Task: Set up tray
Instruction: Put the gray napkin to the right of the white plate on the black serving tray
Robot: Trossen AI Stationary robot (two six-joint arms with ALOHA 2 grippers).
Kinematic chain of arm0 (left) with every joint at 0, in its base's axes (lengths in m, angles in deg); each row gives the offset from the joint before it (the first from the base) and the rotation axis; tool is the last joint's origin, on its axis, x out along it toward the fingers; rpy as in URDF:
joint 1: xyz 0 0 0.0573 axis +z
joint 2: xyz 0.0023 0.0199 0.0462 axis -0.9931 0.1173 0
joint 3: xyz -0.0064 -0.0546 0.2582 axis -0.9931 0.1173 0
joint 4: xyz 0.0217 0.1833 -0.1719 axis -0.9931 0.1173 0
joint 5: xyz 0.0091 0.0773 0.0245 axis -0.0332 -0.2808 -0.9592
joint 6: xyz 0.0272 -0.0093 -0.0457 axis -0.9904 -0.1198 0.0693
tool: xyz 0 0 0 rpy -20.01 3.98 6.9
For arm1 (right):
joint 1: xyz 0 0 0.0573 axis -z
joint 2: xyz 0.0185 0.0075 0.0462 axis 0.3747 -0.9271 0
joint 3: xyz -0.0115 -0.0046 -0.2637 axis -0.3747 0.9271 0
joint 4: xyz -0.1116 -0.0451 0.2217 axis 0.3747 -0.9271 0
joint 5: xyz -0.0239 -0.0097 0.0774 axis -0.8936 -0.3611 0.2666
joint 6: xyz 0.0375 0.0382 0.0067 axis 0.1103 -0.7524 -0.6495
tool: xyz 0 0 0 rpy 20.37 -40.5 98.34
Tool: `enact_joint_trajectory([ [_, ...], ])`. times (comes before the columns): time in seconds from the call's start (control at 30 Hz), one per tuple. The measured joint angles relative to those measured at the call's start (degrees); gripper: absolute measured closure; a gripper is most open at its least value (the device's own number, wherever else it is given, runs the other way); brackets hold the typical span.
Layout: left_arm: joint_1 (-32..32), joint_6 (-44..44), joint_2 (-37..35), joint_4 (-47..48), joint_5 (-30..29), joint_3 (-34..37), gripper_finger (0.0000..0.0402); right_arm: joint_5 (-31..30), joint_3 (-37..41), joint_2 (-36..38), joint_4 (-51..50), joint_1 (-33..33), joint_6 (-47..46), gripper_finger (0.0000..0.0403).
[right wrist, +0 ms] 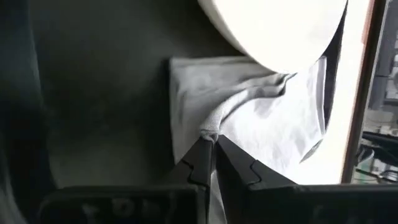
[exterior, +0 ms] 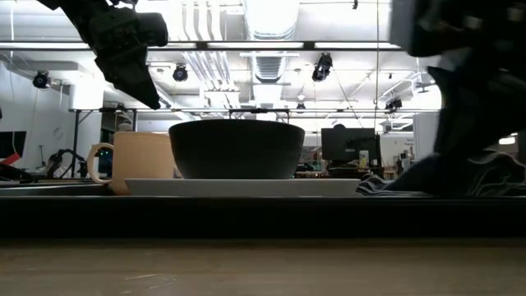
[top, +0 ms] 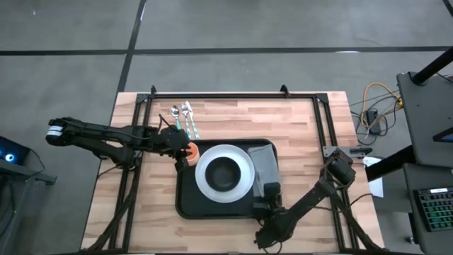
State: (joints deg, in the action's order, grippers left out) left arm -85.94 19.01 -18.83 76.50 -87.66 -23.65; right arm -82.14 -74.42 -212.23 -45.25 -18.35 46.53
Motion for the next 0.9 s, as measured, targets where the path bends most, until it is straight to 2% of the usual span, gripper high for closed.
enact_joint_trajectory([
  [0.27, 0.00, 0.00, 0.00, 1.24, -0.01, 0.02, 0.0300, 3.14, 0.67, -0.44, 9.40, 2.65, 6.72, 0.0394],
  [0.53, 0.04, 0.00, 0.00, 1.75, -0.02, 0.02, 0.0300, 3.76, 1.11, -0.40, 11.64, 2.77, 7.68, 0.0394],
  [0.6, 0.04, 0.00, 0.00, 1.73, -0.02, 0.02, 0.0300, 6.19, 1.57, -0.42, 13.32, 2.77, 9.51, 0.0392],
  [0.73, 0.04, 0.17, 0.00, 1.68, -0.03, 0.02, 0.0300, 10.55, 1.47, -0.42, 14.54, 2.75, 11.89, 0.0366],
  [0.9, 0.04, 0.17, 0.00, 1.32, -0.04, 0.02, 0.0300, 10.55, 1.43, -0.40, 14.14, 2.69, 12.15, 0.0308],
])
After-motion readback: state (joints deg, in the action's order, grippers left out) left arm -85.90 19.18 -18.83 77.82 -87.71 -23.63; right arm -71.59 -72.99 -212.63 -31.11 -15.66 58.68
